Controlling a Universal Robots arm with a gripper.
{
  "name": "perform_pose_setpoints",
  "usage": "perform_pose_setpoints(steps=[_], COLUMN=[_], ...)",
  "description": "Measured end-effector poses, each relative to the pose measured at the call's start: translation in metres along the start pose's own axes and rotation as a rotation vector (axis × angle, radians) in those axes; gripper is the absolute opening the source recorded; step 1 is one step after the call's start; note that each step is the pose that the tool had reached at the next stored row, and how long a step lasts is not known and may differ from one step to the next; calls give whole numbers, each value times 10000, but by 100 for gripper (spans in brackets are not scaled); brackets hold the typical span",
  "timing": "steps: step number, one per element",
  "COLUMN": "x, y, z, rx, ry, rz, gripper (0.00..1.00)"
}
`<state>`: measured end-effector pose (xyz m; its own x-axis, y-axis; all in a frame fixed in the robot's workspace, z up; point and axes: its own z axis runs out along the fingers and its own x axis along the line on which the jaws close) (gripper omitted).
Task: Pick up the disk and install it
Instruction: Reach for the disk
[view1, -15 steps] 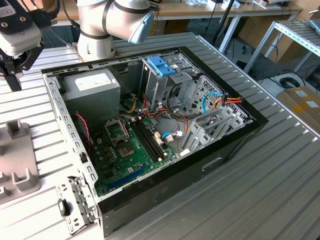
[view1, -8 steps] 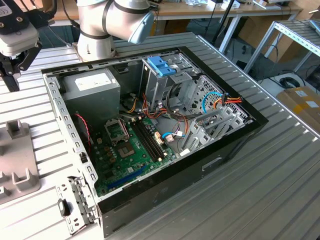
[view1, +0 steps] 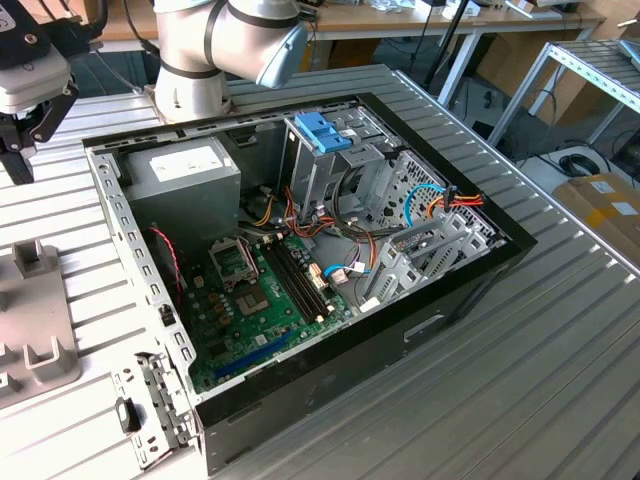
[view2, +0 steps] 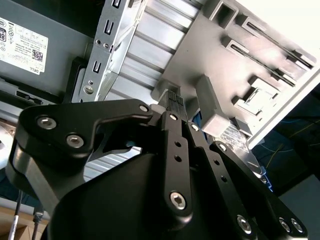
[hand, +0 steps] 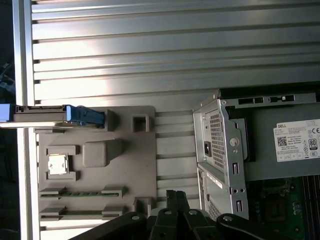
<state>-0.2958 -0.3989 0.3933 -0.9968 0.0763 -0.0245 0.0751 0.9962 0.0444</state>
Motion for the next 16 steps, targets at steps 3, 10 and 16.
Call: perform_pose_setpoints(steps=[3, 10, 16], x=[12, 48, 80], y=[-1, -4, -6], z=[0, -2, -3], rx=[0, 1, 1], ry=[0, 1, 1], rz=[0, 0, 0], gripper=[10, 10, 10])
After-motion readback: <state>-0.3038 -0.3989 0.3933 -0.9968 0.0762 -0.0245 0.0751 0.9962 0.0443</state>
